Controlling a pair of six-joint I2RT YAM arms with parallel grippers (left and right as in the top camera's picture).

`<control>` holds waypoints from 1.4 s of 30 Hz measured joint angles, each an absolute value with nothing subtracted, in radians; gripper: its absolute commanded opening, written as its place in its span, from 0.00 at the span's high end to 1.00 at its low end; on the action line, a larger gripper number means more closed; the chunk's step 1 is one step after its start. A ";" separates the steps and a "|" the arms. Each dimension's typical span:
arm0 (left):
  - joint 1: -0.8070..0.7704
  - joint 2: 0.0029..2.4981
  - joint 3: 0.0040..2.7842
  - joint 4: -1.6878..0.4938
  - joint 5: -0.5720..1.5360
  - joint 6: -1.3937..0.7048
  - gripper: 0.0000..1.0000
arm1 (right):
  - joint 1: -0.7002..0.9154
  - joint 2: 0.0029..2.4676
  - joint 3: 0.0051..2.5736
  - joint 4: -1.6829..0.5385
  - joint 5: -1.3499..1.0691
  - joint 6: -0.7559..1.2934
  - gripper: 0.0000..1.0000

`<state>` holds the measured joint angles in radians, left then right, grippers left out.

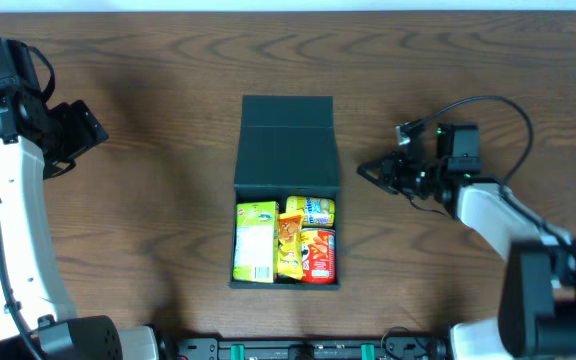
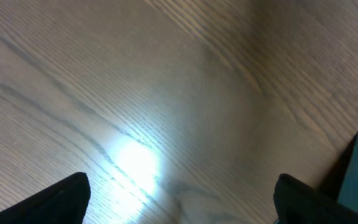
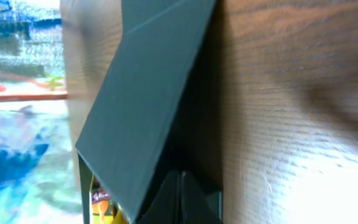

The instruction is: Pack container

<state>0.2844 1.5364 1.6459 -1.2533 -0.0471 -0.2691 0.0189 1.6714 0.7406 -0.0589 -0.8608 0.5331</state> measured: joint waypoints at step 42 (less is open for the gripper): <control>0.284 1.537 1.646 -1.253 -0.044 -0.269 0.05 | 0.137 2.021 0.789 0.905 -1.013 1.179 0.99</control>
<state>0.2844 1.5368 1.6459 -1.2533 -0.0441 -0.2691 0.1371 2.0209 0.7895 0.9047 -1.0134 1.1786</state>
